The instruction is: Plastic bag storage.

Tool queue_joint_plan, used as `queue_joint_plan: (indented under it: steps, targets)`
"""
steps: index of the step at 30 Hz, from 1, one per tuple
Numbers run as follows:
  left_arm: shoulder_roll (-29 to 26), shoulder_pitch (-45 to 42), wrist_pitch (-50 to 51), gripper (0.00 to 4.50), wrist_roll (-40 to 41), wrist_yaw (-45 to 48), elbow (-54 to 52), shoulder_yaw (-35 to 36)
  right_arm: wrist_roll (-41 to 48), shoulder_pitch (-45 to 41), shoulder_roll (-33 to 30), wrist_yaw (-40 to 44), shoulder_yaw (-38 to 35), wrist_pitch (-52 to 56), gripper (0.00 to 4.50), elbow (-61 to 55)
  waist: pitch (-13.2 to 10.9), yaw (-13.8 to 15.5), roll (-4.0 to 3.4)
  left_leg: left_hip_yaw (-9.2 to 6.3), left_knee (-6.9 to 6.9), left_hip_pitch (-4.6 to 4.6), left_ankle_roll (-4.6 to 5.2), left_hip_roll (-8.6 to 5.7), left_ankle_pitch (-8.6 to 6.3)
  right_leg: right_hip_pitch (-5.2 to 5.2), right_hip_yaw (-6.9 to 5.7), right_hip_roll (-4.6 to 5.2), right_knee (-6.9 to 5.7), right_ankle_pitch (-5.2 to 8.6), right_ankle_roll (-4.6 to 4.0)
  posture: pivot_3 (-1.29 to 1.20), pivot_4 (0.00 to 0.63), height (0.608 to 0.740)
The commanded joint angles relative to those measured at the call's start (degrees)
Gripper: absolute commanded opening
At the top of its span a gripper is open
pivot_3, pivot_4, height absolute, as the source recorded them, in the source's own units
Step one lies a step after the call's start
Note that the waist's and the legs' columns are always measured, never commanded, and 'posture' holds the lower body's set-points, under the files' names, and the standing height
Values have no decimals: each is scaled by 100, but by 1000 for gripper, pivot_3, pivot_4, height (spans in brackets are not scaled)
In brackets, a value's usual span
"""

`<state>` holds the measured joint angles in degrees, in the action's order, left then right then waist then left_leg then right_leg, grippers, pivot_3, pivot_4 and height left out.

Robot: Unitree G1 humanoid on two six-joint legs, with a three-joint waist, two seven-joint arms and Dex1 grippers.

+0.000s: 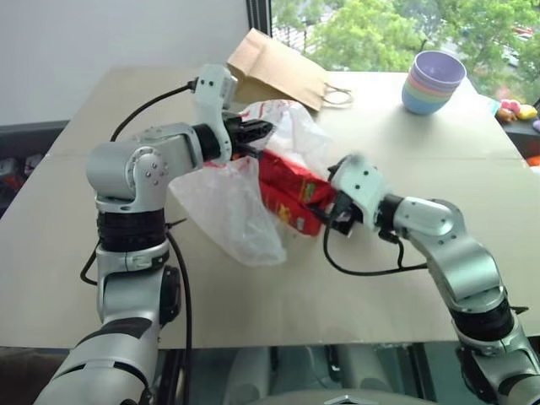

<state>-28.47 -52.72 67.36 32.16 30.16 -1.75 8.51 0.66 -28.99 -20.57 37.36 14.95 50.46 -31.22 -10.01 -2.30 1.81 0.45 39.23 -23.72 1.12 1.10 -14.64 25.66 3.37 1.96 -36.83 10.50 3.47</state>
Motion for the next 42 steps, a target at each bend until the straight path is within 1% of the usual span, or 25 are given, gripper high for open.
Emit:
queue_joint_plan:
  steps: [1, 3, 4, 5, 8, 9, 10, 12, 13, 15, 20, 24, 27, 30, 31, 33, 34, 37, 39, 40, 42]
  targets:
    - [-162, -55, 24, 0, 291, 246, -369, 126, 0, -75, 20, -180, 70, -136, 4463, 459, 0, 2, 0, 1, 0, 0, 0, 0, 0, 0, 0, 0, 1, 0, 0, 0, 150, 740]
    - [-185, -30, 27, 0, 350, 257, -428, 140, 278, -101, 239, -186, -178, -142, 4463, 720, 0, 10, 0, 2, 0, -1, 0, 0, 0, -1, 0, 2, 3, 0, 1, 0, 150, 740]
    - [-198, -19, 23, 0, 361, 252, -449, 150, 367, -129, 271, -171, -250, -154, 3966, 794, 0, 12, 0, 0, 0, -1, 0, 0, 0, -1, 0, 2, 3, 0, 0, 0, 150, 740]
    - [-221, -12, 41, 0, 391, 248, -482, 188, 476, -176, 286, -130, -332, -158, 3756, 821, 0, 13, 0, 0, 0, -1, 0, 0, 0, -1, -1, 1, 3, 0, 0, 0, 150, 740]
    - [-260, -10, 84, 0, 490, 209, -521, 326, 643, -312, 231, -69, -386, -217, 2366, 820, 0, 8, -1, -1, -1, -3, 1, 0, 0, -1, -2, 1, 5, 0, 1, 0, 150, 740]
    - [-257, -21, 124, 0, 555, 194, -521, 397, 620, -361, 178, -50, -328, -363, 1791, 838, -1, 4, -1, -1, -1, -3, 1, 0, 0, -1, -2, 2, 5, 0, 1, 0, 150, 740]
    - [-259, -34, 172, 0, 623, 185, -525, 464, 588, -408, 139, -44, -267, -501, 1342, 859, -1, 0, -1, -1, 0, -2, 1, 0, 0, -1, -2, 1, 5, 0, 1, 0, 150, 740]
    - [-265, -79, 261, 0, 826, 224, -520, 643, 494, -520, 100, -59, -100, -736, 285, 920, -1, -1, -1, -3, -1, -2, 1, 1, 0, -1, -4, 1, 4, 0, 1, 0, 150, 740]
    - [-270, -131, 361, 0, 959, 236, -493, 755, 406, -586, 70, -51, 16, -931, 34, 954, -1, -5, -1, -4, -1, -2, 0, 1, 0, 0, -5, 1, 4, 0, 1, 0, 150, 740]
    - [-340, -205, 458, 0, 1154, 317, -447, 876, 297, -700, 52, -13, 200, -1289, 34, 1005, -1, -12, -1, -3, -1, -2, 0, 1, 0, 0, -4, 1, 4, 0, 1, 0, 150, 740]
    - [-630, -332, 452, 0, 1378, 639, -279, 809, -239, -991, -100, 28, 720, -2319, 34, 1282, -1, -6, -2, -3, -2, -3, 0, 1, 0, 0, -5, 1, 7, 0, 2, 0, 150, 740]
    - [-872, -458, 614, 0, 1598, 966, -108, 735, -1083, -1344, -146, -205, 1230, -3345, 34, 1940, -2, -10, -2, -3, -1, -2, 0, 1, 0, -1, -6, 1, 7, 1, 2, 0, 150, 740]
    - [-1004, -485, 568, 0, 1601, 1106, -59, 622, -2010, -1782, -15, -842, 1622, -4275, 34, 2759, -2, -18, -3, -3, -2, -2, -1, 1, 0, 0, -6, 1, 7, 1, 1, 0, 150, 740]
    - [-1016, -526, 598, 0, 1613, 1096, 56, 604, -2738, -2256, 271, -1693, 1923, -5212, 34, 3892, -2, -28, -3, 1, -3, -2, -2, 2, 1, 2, -3, 1, 7, 1, 1, 0, 150, 740]
    - [-1022, -523, 589, 0, 1598, 1097, 75, 579, -3104, -2445, 345, -2134, 2043, -5402, 34, 4347, -2, -37, -3, 0, -3, -2, -4, 2, 2, 3, -3, 0, 7, 1, 1, 0, 150, 740]
    - [-1022, -496, 602, 0, 1602, 1078, 86, 561, -3496, -2733, 684, -3040, 2077, -5635, 34, 5308, -2, -30, -2, -1, -6, -1, -8, 3, 5, 4, -3, 0, 6, 0, -1, 0, 150, 740]
    - [-994, -475, 643, 0, 1605, 1002, 100, 577, -3648, -2836, 939, -3299, 2225, -5815, 34, 5868, -2, -29, -2, -2, -8, -2, -9, 4, 5, 3, -4, 0, 7, 0, -2, 0, 150, 740]
    - [-901, -437, 749, 0, 1621, 785, 103, 633, -3807, -2912, 1482, -3385, 2542, -6339, 34, 6835, 0, -32, 0, 0, -11, -1, -18, 3, 10, 3, -3, 1, 10, -1, -2, 0, 150, 740]
    - [-823, -401, 947, 0, 1691, 606, 83, 725, -3587, -2878, 1739, -3066, 2486, -6600, 34, 7135, -2, -32, -1, -1, -14, -4, -21, 3, 12, 4, -3, 2, 11, -1, -3, 0, 150, 740]
    - [-790, -358, 1033, 0, 1702, 513, 64, 759, -3471, -2868, 1824, -2914, 2432, -6673, 281, 7223, -2, -35, -2, -3, -16, -7, -23, 3, 13, 5, -4, 1, 13, -1, -3, 0, 150, 740]
    - [-739, -272, 1209, 0, 1724, 361, 35, 831, -3340, -2850, 1899, -2700, 2312, -6757, 1118, 7259, -3, -34, -2, -8, -16, -9, -28, 3, 16, 5, -4, 2, 14, -1, -2, 0, 150, 740]
